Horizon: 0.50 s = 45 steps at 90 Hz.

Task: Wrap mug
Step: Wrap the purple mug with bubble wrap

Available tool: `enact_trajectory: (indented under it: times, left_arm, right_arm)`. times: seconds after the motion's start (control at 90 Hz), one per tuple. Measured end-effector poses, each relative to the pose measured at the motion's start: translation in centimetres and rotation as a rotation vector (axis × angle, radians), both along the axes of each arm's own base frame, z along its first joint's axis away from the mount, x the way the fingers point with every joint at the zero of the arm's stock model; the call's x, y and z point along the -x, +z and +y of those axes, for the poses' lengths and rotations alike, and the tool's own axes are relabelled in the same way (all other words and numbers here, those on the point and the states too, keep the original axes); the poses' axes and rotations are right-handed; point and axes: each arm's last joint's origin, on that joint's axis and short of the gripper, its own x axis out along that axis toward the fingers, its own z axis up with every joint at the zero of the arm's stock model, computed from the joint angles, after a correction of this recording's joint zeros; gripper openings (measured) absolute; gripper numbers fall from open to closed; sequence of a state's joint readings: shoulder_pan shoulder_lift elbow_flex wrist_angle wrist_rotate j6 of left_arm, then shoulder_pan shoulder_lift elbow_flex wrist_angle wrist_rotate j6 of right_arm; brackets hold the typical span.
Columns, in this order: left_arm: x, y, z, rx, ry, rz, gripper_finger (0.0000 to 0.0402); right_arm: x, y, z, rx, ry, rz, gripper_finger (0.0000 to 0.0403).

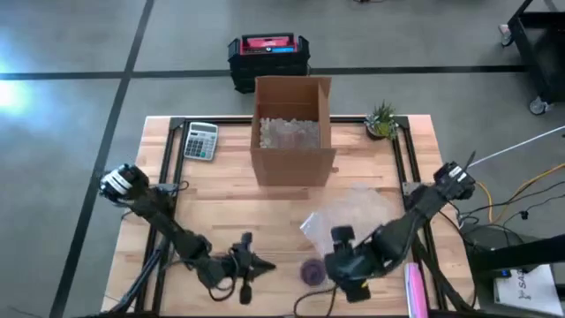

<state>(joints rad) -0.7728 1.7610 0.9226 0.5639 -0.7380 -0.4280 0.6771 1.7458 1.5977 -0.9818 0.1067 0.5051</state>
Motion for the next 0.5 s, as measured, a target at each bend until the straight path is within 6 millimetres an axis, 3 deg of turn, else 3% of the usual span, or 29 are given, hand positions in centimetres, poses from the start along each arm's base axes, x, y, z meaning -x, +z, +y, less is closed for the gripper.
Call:
enact_trajectory:
  times: [0.111, 0.2, 0.389, 0.5]
  left_arm:
    - [-1.3, 0.1, -1.5, -0.025, -0.008, 0.030, 0.0000]
    - [-2.1, 0.6, -2.3, -0.048, -0.024, 0.065, 0.0000]
    - [-2.5, 1.5, -2.4, -0.067, 0.001, 0.161, 0.0000]
    - [-2.3, 1.9, -2.2, -0.046, 0.016, 0.174, 0.0000]
  right_arm:
    - [0.4, -0.8, 0.7, -0.005, 0.011, 0.002, 0.0175]
    - [1.3, -0.9, 0.1, 0.054, -0.006, 0.076, 0.0171]
    - [3.3, 0.3, -3.3, 0.388, -0.084, 0.062, 0.0156]
    - [4.0, -0.5, -6.4, 0.445, -0.184, 0.095, 0.0143]
